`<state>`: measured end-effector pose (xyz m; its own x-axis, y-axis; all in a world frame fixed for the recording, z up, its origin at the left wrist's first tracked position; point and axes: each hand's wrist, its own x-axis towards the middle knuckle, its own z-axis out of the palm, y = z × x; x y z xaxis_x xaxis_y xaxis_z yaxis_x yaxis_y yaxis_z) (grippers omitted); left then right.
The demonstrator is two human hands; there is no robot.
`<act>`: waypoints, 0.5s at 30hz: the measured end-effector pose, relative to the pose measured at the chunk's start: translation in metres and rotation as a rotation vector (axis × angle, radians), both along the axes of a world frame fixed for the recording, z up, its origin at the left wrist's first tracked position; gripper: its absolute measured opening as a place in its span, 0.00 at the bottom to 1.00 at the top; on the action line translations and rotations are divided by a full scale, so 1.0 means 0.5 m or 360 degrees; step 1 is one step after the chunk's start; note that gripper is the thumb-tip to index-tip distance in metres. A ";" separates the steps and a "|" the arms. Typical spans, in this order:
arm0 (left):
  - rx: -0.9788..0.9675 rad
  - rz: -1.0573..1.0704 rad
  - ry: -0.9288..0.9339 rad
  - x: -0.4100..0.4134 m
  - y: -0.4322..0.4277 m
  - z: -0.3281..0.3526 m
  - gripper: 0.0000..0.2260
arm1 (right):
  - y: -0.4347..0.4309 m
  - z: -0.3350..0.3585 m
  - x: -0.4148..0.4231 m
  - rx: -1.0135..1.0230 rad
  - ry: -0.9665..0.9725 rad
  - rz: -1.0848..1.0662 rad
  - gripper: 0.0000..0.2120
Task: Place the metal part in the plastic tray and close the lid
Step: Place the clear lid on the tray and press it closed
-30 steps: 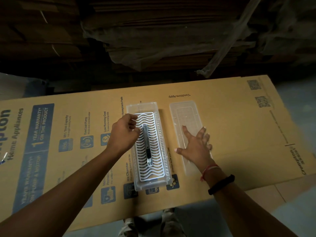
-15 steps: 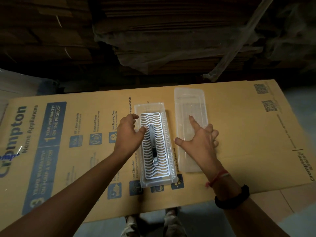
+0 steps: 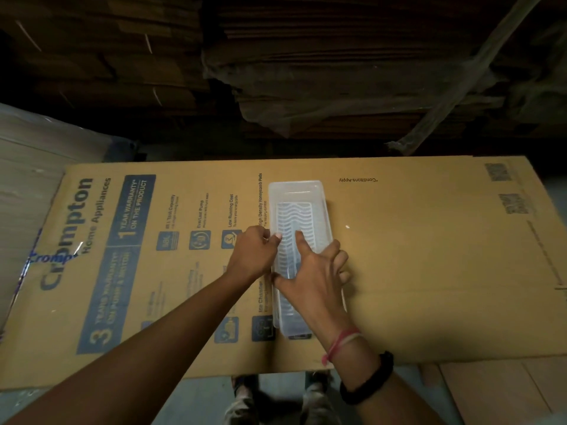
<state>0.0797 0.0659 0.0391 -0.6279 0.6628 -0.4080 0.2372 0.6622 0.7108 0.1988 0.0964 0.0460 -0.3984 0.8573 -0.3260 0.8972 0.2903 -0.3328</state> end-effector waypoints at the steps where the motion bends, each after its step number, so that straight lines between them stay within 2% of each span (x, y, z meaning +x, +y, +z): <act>1: -0.0005 0.0009 -0.0021 0.001 -0.002 -0.002 0.17 | -0.002 -0.003 -0.007 0.0009 -0.0002 0.0002 0.44; 11: -0.0056 0.0077 -0.0170 -0.004 0.004 -0.012 0.06 | -0.008 -0.035 -0.024 0.0054 -0.0103 0.0003 0.44; 15: -0.0057 0.0139 -0.0205 -0.005 0.005 -0.022 0.06 | -0.007 -0.042 -0.024 0.0075 -0.0111 0.0033 0.43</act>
<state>0.0774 0.0684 0.0279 -0.6236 0.5915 -0.5111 0.0858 0.7016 0.7073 0.1867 0.0927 0.0248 -0.3941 0.8641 -0.3129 0.9112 0.3231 -0.2554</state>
